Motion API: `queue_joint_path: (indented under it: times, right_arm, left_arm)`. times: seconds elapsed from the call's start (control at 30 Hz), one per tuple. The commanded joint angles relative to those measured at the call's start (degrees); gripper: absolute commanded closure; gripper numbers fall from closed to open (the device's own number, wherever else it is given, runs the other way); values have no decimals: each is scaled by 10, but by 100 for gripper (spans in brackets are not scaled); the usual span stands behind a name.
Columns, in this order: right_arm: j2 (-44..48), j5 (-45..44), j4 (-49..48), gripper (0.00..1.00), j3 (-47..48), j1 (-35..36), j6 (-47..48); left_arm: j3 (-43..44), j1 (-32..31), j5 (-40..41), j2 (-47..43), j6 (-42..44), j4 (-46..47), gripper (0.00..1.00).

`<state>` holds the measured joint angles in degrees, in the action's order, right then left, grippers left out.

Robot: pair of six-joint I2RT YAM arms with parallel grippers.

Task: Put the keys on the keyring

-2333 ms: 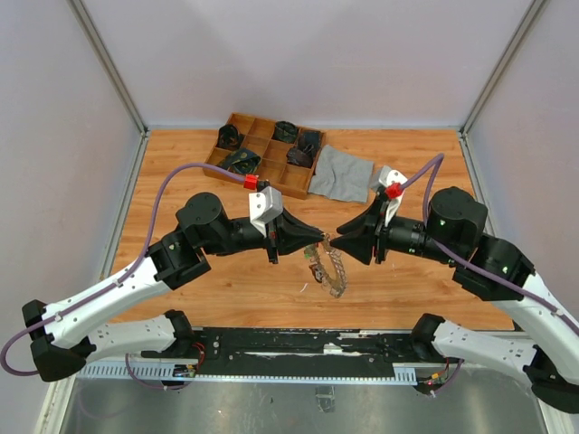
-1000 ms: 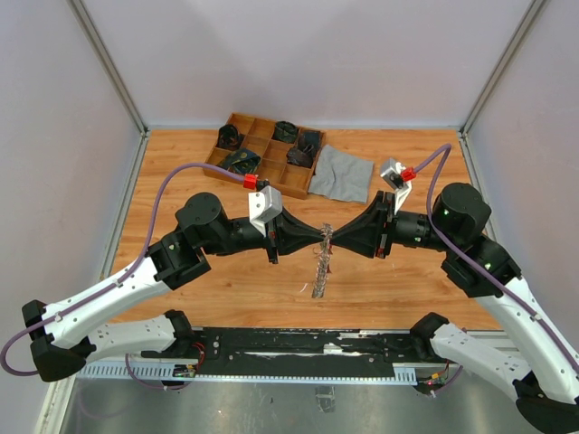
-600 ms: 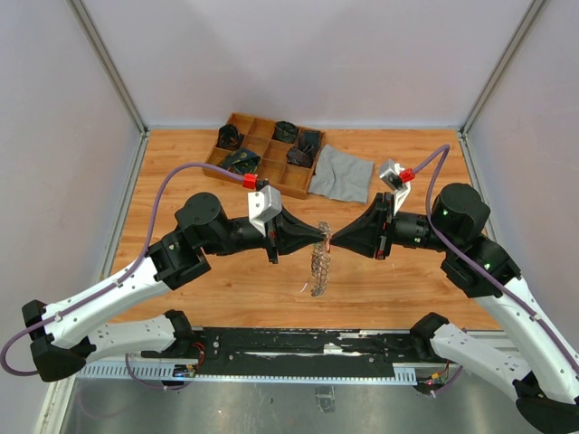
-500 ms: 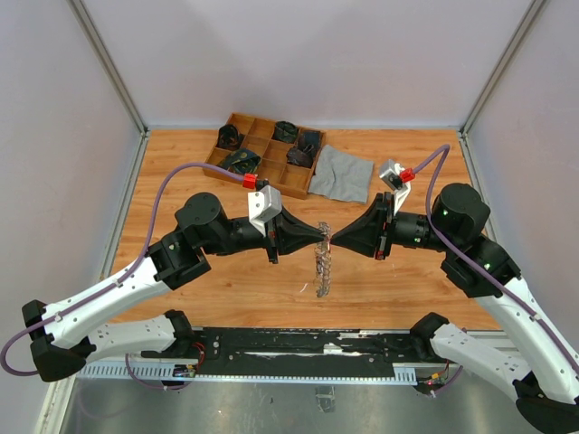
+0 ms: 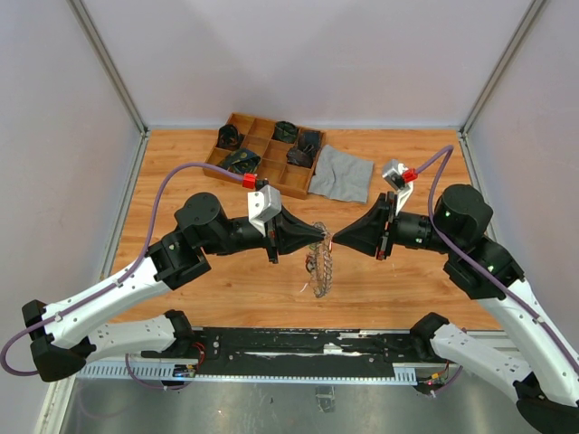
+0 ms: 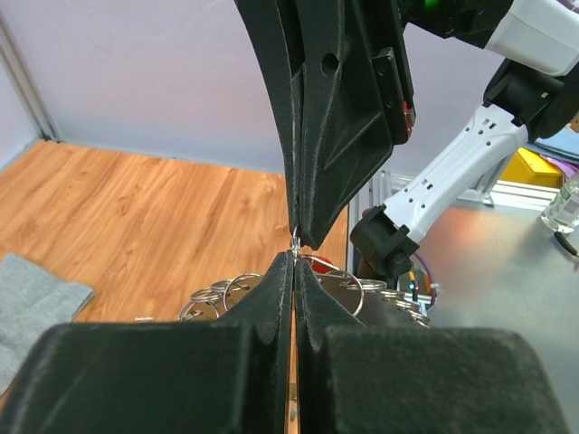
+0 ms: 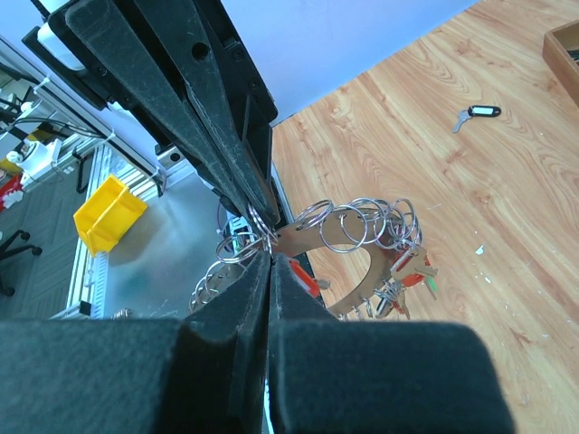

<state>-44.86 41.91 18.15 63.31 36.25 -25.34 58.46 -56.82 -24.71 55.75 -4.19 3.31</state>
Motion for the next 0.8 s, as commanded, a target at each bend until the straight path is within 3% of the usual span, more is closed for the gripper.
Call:
queue_joint_path:
  times: [0.0, 0.77]
  right_arm:
    - [-2, -19, 32, 99, 33, -7, 22]
    - [-51, 2, 133, 99, 85, -7, 62]
  left_arm:
    - [11, -3, -2, -11, -3, 42, 100]
    - [16, -3, -2, -8, -1, 37, 100]
